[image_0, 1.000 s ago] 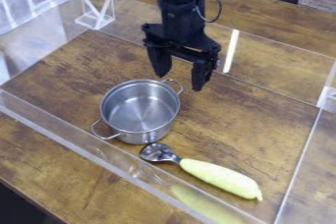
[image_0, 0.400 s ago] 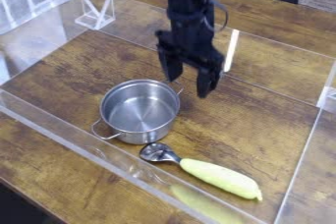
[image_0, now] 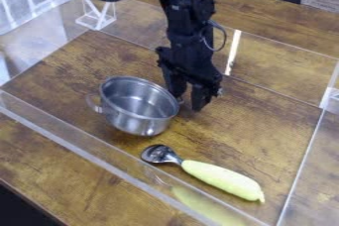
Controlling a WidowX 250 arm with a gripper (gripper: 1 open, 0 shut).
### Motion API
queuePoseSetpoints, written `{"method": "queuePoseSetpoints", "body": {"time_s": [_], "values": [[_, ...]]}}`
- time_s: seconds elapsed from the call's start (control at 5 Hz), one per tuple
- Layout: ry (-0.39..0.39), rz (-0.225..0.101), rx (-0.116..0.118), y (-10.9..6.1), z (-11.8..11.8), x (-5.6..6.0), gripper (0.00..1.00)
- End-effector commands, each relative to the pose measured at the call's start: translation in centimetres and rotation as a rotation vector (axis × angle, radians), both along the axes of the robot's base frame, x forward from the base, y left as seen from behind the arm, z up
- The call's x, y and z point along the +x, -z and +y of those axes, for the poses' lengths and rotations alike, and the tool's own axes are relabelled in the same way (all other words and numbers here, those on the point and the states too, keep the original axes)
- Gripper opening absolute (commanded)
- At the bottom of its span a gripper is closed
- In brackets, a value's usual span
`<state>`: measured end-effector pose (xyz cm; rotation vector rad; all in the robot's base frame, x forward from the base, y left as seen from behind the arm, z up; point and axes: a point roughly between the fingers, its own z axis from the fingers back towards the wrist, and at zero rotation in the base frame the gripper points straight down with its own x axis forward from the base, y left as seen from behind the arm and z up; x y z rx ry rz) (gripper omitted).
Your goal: Move the green spoon to the right
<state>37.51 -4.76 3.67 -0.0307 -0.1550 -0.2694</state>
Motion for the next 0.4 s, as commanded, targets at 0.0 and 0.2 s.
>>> {"method": "queuePoseSetpoints", "body": {"time_s": [0.0, 0.2], "values": [[0.033, -0.046, -0.012, -2.5, -1.0, 0.6, 0.0], [0.003, -0.031, -0.021, -4.2, -2.0, -0.1, 0.0]]}}
